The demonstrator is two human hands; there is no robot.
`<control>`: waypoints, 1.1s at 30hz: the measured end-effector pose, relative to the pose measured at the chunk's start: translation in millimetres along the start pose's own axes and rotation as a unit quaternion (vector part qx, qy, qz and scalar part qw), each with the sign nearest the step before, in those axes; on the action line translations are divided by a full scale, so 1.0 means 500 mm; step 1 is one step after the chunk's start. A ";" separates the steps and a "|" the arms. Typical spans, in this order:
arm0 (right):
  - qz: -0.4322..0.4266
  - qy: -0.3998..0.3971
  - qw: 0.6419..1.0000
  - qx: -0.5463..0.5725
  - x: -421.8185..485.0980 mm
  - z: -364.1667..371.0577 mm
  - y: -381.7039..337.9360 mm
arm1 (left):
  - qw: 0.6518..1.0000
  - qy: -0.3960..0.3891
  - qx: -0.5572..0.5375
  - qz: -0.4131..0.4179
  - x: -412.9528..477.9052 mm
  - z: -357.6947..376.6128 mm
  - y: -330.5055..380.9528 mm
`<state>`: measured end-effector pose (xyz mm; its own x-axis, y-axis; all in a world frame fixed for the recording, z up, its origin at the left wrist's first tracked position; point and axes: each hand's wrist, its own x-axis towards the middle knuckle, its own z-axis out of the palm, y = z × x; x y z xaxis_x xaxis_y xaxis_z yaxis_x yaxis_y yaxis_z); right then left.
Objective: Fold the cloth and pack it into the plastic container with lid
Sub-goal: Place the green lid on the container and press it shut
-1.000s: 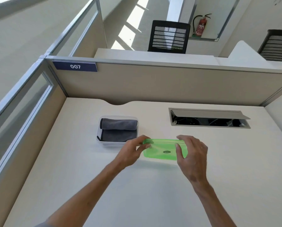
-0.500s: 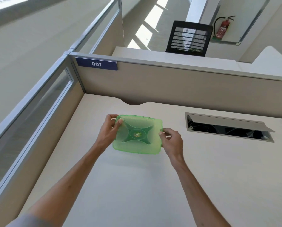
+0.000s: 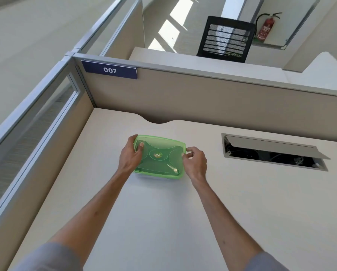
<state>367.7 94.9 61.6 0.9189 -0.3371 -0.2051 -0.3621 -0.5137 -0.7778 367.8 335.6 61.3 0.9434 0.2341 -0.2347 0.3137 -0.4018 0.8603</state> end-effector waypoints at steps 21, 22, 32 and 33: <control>0.042 -0.030 0.999 0.010 0.016 0.014 0.013 | 0.991 0.008 -0.114 -0.063 0.024 -0.011 -0.026; 0.043 -0.029 0.999 0.015 0.017 0.016 0.014 | 0.991 0.013 -0.116 -0.065 0.023 -0.013 -0.026; 0.119 -0.086 0.987 0.071 0.073 -0.015 0.007 | 0.993 0.066 -0.034 -0.088 0.068 -0.013 -0.026; 0.118 -0.081 0.987 0.075 0.081 -0.015 0.006 | 0.993 0.070 -0.033 -0.092 0.072 -0.010 -0.024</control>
<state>402.5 73.8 55.7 0.8292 -0.2972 -0.4734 -0.5526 -0.3085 -0.7743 397.3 353.5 44.8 0.8455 0.4205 -0.3290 0.4667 -0.2826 0.8381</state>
